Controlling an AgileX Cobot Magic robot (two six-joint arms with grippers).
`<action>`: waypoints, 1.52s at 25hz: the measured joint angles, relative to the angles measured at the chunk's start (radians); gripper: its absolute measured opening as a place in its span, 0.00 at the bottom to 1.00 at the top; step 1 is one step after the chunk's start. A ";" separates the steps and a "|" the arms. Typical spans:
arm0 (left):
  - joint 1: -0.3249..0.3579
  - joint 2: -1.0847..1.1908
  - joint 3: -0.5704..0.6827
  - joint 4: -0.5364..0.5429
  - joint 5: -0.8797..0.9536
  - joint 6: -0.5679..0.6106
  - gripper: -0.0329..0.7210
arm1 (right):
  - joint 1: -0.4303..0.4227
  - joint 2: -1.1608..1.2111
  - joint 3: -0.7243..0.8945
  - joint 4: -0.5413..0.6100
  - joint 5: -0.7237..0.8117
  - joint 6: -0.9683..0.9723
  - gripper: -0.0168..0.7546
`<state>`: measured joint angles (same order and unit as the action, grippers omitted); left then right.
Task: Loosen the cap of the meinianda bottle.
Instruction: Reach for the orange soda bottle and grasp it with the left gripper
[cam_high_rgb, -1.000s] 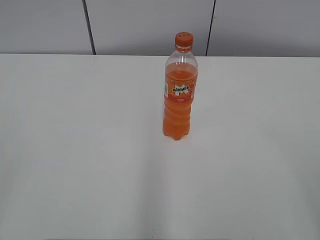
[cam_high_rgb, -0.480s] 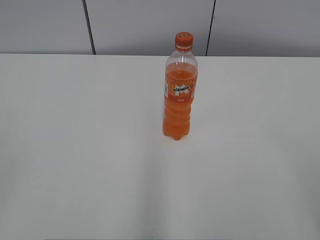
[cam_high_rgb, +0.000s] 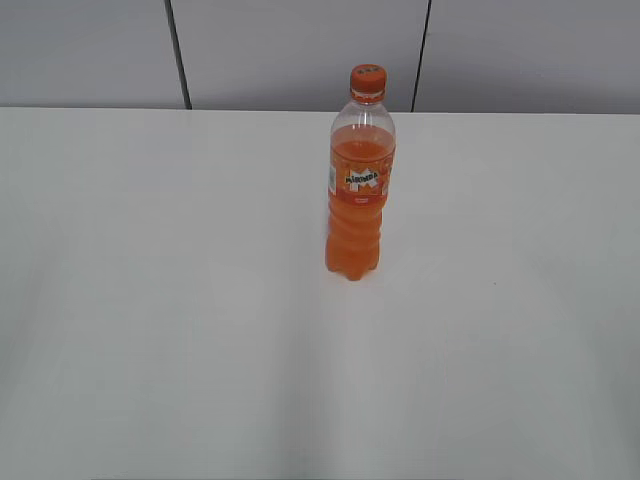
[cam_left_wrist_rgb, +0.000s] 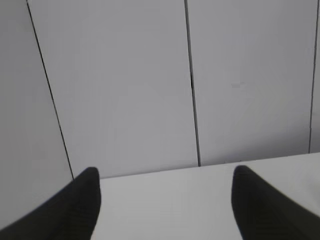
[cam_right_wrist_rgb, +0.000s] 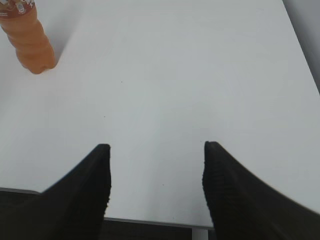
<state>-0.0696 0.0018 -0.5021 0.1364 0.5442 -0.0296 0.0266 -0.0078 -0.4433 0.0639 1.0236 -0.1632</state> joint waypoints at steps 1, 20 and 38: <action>0.000 0.000 0.020 0.001 -0.048 0.000 0.71 | 0.000 0.000 0.000 0.000 0.000 0.000 0.59; 0.000 0.258 0.189 0.011 -0.459 0.000 0.71 | 0.000 0.000 0.000 0.000 0.000 0.000 0.59; 0.000 0.646 0.189 0.020 -0.777 0.000 0.71 | 0.000 0.000 0.000 0.000 0.000 0.000 0.59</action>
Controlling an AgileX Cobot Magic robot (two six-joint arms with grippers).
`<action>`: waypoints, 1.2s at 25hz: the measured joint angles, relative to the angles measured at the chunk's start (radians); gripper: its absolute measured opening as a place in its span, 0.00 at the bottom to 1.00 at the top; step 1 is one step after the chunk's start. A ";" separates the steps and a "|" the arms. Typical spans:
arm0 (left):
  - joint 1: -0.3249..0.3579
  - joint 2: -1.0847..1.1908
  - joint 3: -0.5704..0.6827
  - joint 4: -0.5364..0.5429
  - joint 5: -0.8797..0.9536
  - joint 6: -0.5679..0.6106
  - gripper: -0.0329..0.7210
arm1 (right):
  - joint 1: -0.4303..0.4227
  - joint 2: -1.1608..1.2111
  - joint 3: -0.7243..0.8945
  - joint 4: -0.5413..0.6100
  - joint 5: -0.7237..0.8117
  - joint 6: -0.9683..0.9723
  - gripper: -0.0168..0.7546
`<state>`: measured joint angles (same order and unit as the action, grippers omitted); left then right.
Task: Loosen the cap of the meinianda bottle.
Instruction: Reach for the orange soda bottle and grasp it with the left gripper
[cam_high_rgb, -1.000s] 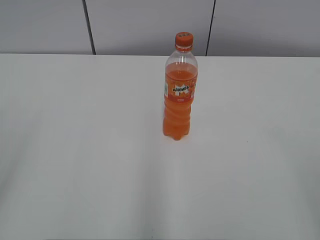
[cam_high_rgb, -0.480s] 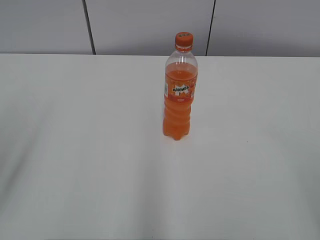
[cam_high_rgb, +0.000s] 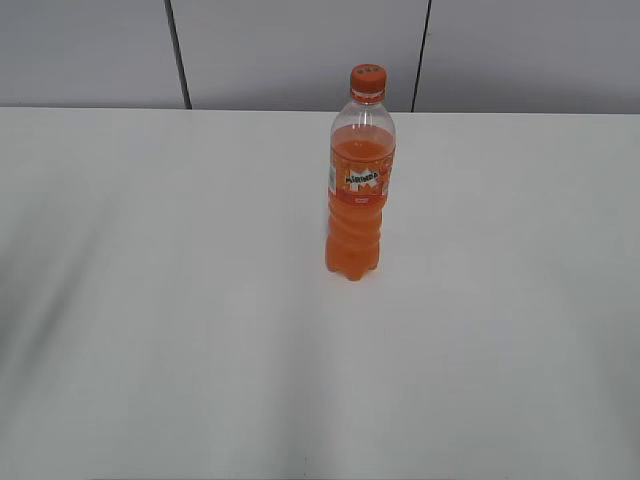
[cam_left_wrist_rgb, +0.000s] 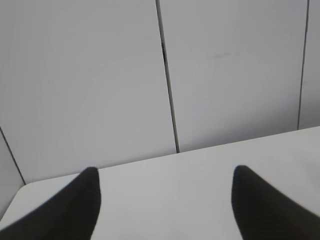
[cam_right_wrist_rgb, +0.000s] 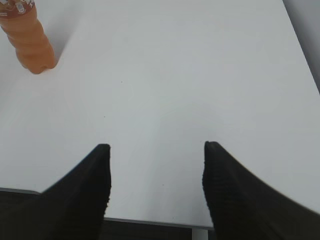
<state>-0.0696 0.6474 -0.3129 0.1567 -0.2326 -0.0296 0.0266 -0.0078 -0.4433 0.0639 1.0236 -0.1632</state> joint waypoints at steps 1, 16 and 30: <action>0.000 0.020 0.000 0.000 -0.020 0.000 0.71 | 0.000 0.000 0.000 0.000 0.000 0.000 0.59; 0.000 0.496 0.000 0.003 -0.558 0.000 0.71 | 0.000 0.000 0.000 0.000 0.000 0.000 0.59; 0.004 0.834 -0.005 0.256 -0.715 -0.144 0.67 | 0.000 0.000 0.000 0.000 0.000 0.000 0.59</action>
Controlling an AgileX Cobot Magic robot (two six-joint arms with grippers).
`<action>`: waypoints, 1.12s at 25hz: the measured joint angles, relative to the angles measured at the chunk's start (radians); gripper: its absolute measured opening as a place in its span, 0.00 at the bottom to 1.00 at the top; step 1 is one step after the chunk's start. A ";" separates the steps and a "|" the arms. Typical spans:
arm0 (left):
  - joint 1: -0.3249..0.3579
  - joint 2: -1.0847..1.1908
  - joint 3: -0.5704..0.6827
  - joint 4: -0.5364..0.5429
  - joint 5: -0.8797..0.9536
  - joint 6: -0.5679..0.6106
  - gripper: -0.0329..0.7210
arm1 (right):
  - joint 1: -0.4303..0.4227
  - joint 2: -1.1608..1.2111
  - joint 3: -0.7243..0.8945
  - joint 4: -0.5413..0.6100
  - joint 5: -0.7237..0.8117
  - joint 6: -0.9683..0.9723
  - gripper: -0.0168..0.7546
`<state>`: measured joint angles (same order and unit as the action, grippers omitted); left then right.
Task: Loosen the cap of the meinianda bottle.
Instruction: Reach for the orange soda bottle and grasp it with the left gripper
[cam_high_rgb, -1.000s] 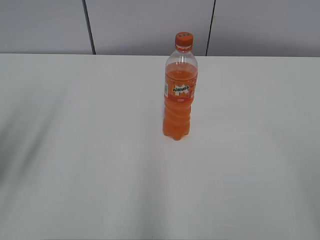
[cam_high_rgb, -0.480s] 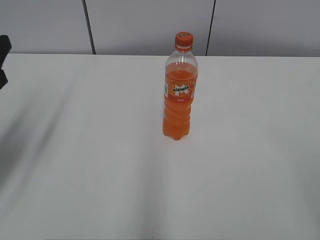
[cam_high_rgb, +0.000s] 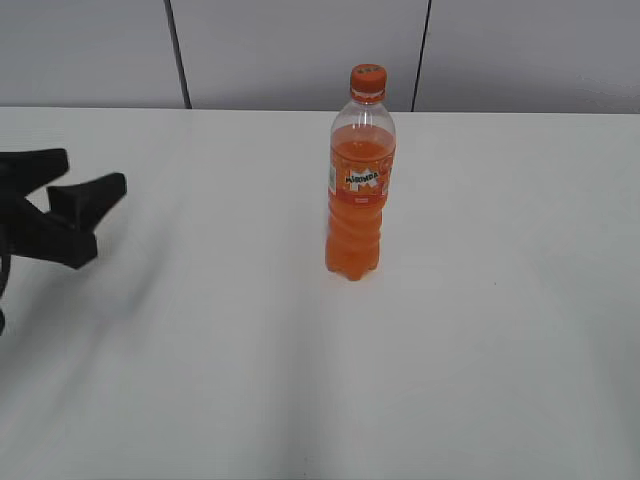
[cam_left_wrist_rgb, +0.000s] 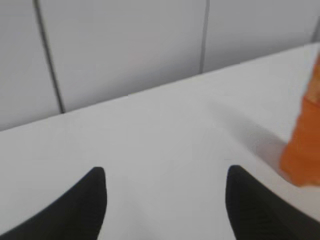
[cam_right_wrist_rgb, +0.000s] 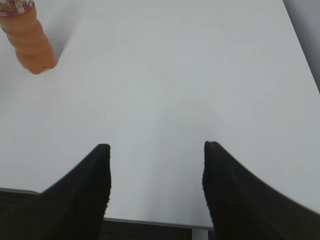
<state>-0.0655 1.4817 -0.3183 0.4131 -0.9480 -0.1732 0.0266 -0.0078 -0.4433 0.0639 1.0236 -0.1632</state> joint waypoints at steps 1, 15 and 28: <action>0.001 0.025 -0.006 0.053 -0.002 -0.016 0.66 | 0.000 0.000 0.000 0.000 0.000 0.000 0.59; 0.001 0.314 -0.241 0.629 -0.124 -0.180 0.64 | 0.000 0.000 0.000 0.000 0.000 0.000 0.59; -0.161 0.503 -0.458 0.634 -0.112 -0.199 0.76 | 0.000 0.000 0.000 0.000 0.000 0.000 0.59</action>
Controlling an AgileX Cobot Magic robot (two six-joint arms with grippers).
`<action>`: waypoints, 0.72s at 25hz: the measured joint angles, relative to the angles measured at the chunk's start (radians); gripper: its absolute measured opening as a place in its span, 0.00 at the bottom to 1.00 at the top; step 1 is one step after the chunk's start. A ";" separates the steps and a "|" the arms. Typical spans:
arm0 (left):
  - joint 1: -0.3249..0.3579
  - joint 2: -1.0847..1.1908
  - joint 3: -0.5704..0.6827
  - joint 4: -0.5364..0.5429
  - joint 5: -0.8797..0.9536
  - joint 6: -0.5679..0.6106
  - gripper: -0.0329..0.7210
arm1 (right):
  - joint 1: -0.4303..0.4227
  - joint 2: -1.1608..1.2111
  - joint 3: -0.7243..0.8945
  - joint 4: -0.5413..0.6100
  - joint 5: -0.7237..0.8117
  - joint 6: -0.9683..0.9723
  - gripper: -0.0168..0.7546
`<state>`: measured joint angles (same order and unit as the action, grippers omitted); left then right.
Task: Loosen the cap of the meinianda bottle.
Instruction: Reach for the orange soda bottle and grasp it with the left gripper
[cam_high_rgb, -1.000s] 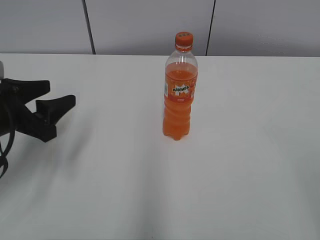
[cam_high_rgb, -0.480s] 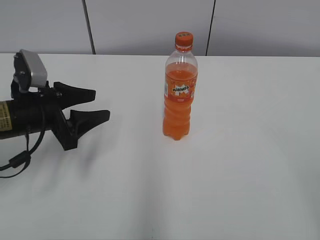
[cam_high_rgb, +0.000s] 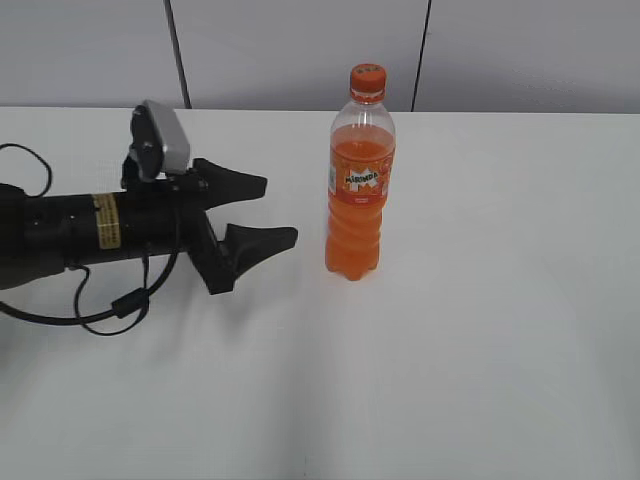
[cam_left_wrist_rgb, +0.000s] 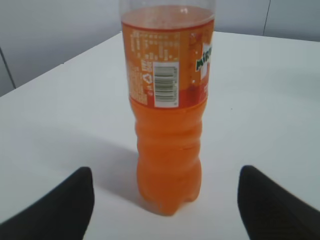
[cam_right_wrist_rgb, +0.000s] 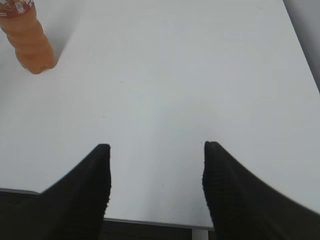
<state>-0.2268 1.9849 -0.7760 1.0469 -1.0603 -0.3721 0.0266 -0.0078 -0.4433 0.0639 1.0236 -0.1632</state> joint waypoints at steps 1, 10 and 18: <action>-0.014 0.013 -0.020 -0.007 0.006 -0.002 0.76 | 0.000 0.000 0.000 0.000 0.000 0.000 0.59; -0.118 0.146 -0.198 -0.023 0.023 -0.087 0.76 | 0.000 0.000 0.000 0.000 0.000 0.000 0.59; -0.191 0.187 -0.321 -0.025 0.144 -0.103 0.78 | 0.000 0.000 0.000 0.000 0.000 0.000 0.59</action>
<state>-0.4178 2.1718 -1.0975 1.0220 -0.9160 -0.4752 0.0266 -0.0078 -0.4433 0.0639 1.0236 -0.1632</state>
